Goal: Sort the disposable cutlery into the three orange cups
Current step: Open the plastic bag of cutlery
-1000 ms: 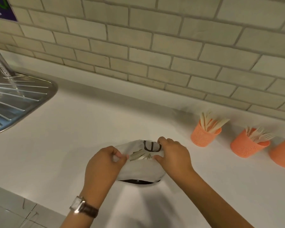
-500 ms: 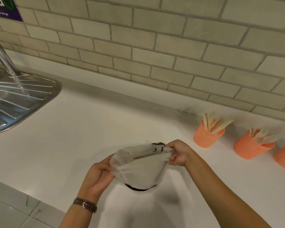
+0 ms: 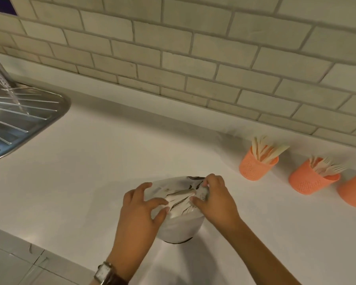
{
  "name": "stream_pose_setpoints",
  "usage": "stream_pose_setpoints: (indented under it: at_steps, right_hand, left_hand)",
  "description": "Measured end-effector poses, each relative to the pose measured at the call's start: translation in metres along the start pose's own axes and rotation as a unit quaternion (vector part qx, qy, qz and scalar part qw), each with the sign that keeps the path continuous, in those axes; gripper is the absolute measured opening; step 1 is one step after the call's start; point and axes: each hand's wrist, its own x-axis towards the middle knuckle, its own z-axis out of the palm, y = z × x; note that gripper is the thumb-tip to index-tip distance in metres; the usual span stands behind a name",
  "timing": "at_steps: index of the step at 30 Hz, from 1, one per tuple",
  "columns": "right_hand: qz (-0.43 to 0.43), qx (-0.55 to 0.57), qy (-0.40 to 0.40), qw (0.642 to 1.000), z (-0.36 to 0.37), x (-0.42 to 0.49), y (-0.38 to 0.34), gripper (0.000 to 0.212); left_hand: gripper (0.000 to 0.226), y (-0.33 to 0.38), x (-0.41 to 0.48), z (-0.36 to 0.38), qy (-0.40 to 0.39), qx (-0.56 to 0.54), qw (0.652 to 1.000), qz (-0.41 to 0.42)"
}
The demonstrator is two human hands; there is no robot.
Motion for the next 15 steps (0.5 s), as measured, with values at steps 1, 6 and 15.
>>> stream_pose_setpoints:
  at_steps: [1,6,15]
  right_hand:
    - [-0.018,-0.033,0.003,0.999,0.006,-0.002,0.0,0.035]
    - [-0.051,-0.044,-0.015,0.998,0.025,0.012,0.01,0.031]
    - [-0.177,0.047,-0.029,0.983,-0.011,0.052,-0.006,0.053]
  left_hand:
    - [0.013,0.001,0.003,0.003,0.008,0.036,0.999,0.007]
    - [0.057,0.0,0.026,-0.004,-0.14,0.131,0.98,-0.06]
    - [0.103,-0.008,0.041,-0.046,-0.227,0.022,0.97,-0.083]
